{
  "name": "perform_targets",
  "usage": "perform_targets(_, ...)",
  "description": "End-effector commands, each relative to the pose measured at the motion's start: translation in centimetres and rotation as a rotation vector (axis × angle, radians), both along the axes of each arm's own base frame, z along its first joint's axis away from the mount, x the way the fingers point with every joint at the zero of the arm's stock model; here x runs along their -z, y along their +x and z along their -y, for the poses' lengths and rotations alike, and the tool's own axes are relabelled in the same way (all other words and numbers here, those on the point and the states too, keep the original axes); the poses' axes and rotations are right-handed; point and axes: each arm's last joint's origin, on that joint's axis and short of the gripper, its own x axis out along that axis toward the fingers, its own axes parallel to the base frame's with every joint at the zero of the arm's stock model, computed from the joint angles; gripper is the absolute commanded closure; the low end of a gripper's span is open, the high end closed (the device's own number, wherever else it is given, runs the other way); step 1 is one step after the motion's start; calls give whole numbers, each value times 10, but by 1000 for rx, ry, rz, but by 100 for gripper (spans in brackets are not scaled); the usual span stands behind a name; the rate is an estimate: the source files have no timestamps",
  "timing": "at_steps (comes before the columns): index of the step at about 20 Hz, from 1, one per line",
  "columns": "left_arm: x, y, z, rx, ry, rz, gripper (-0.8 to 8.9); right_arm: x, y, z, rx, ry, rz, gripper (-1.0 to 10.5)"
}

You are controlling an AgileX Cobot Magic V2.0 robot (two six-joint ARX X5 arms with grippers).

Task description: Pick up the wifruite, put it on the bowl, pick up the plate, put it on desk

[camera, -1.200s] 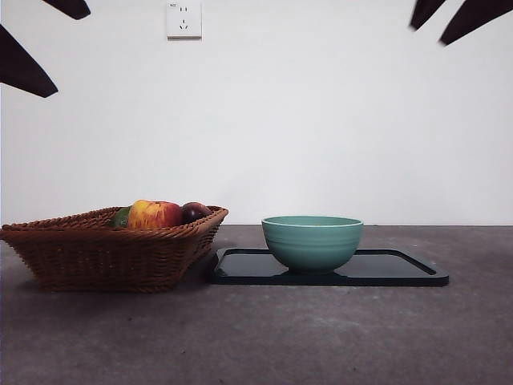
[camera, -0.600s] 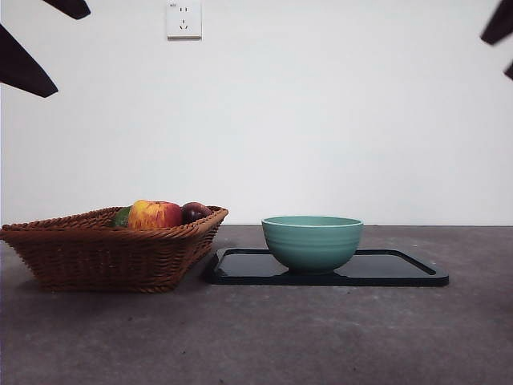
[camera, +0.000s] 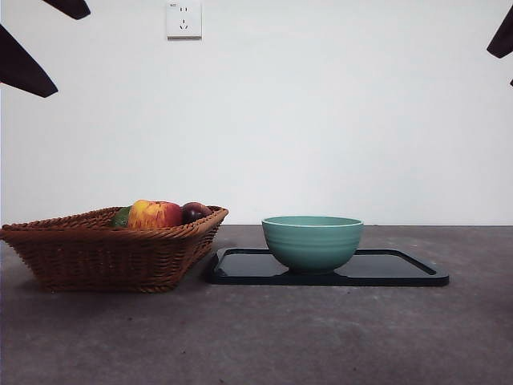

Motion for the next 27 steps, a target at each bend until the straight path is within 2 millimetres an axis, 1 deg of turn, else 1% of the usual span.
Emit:
perform_targets(1, -3, 1, 2, 21, -6, 26, 469, -3, 1, -1, -14, 5, 19, 734)
perform_targets(12, -4, 2, 2, 19, -15, 35, 469, -3, 1, -1, -14, 5, 19, 734)
perform_targets(16, -13, 12, 9, 2, -82, 122, 469, -3, 1, -1, -13, 4, 19, 734)
perform_targets(19, -25, 30, 19, -27, -79, 149, 469, -3, 1, -1, -13, 4, 19, 734)
perform_targets(21, -36, 47, 29, -32, -59, 168, 469, -3, 1, -1, -13, 4, 19, 734)
perform_targets(25, -58, 91, 56, -15, -29, 218, 470, -3, 1, -1, -13, 4, 19, 734)
perform_targets(27, -64, 116, 72, -7, -18, 233, 470, -3, 1, -1, -13, 4, 19, 734)
